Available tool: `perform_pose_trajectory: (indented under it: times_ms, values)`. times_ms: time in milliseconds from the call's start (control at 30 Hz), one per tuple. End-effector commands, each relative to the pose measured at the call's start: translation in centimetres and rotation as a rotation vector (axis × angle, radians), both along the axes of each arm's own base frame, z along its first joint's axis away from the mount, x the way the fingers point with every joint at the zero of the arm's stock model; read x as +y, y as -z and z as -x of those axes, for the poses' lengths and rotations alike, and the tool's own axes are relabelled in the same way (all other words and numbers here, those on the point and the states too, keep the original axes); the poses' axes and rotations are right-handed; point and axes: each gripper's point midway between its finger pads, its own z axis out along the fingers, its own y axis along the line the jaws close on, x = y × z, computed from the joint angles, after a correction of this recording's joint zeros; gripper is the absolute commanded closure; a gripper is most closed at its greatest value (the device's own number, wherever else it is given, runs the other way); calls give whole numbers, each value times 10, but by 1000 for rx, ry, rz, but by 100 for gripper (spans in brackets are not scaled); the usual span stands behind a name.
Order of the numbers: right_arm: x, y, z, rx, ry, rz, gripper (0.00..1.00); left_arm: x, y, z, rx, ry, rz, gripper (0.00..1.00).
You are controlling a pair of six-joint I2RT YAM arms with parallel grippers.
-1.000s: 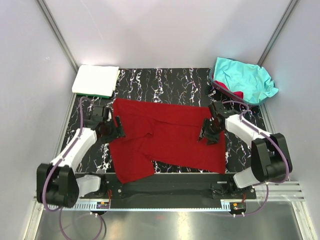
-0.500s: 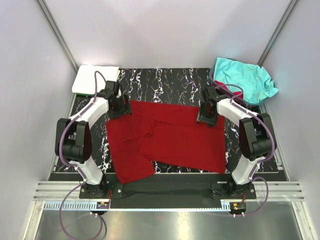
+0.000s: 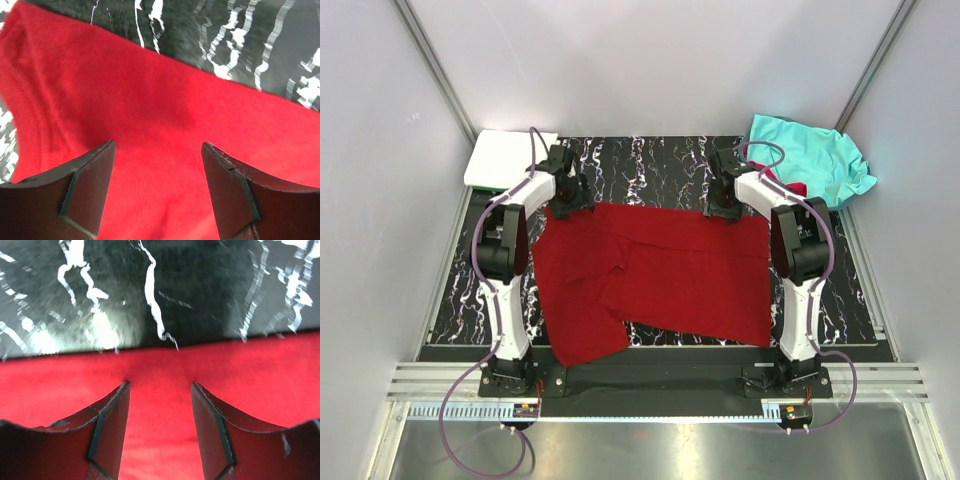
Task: Fold and stack the t-shirts
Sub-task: Fold the tshirt
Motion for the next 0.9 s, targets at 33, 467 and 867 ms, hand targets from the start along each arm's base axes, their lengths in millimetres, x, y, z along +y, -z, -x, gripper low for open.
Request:
perform_pose_trajectory:
  times_ms: [33,467,867]
  values:
    - [0,4,-28,-47,-14,20,41,7,-3,-31,-33,-63,29,26]
    - [13,22,-90,-74,-64,28,41,13,13,-94,-52,-74,151,28]
    - [-9,-101,-64,-136,-56,93,33,-5,-143,-25,-327,-22,126,26]
